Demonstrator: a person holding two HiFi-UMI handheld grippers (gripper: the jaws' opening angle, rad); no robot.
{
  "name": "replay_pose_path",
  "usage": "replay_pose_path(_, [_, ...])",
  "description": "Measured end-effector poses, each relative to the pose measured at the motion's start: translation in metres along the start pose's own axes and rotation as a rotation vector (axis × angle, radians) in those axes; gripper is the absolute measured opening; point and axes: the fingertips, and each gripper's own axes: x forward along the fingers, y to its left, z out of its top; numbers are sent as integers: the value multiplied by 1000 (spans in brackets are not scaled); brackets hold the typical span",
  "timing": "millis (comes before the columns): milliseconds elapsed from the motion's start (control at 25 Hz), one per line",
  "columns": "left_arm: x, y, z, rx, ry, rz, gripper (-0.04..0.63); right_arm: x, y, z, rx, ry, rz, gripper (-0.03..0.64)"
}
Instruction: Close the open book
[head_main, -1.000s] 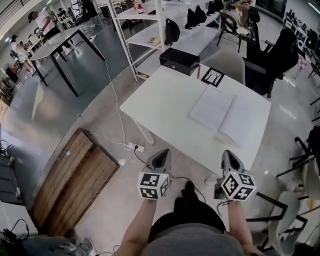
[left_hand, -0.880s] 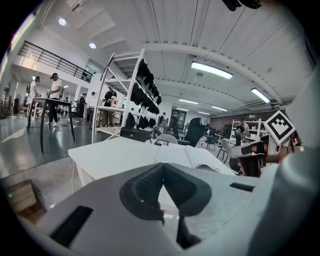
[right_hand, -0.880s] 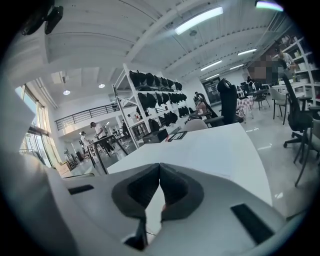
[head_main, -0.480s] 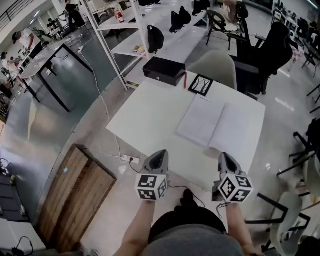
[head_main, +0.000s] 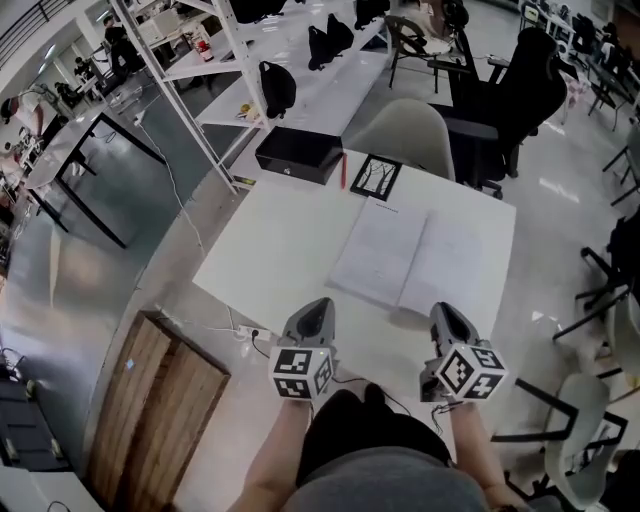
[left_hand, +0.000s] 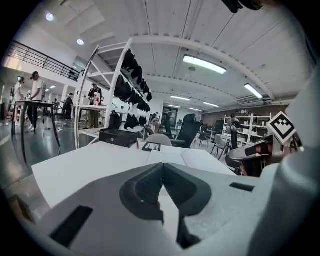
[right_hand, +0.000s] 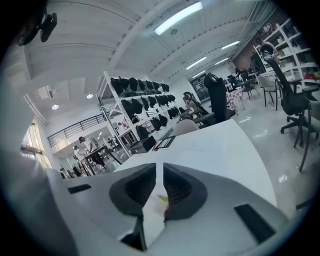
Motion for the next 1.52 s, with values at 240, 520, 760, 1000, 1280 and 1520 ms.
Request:
replay_pose_path(240, [20,-1,0,24,21,-52,6,0,-8,-1,145,-25,-14,75])
replay_pose_path(520, [58,0,4,78,53,-188,6,1,-16,-2,248,-89,-110,94])
replay_pose_path(760, [86,3,9,134,91,-325,6,-3,-18,-14,381,-160,-218,106])
replay_pose_path(1000, [101,2,6,179,127,-450,6,-9,-8,-30,549,-245,-315,118])
replay_pose_path(1280, [107,-1,-3,214,159,-555,6,-18,-6,-60,722,-321,-384,132])
replay_pose_path(1520, [111,-7,-10,240,192,-624,6,-18,-8,-73,809,-368,-420,157])
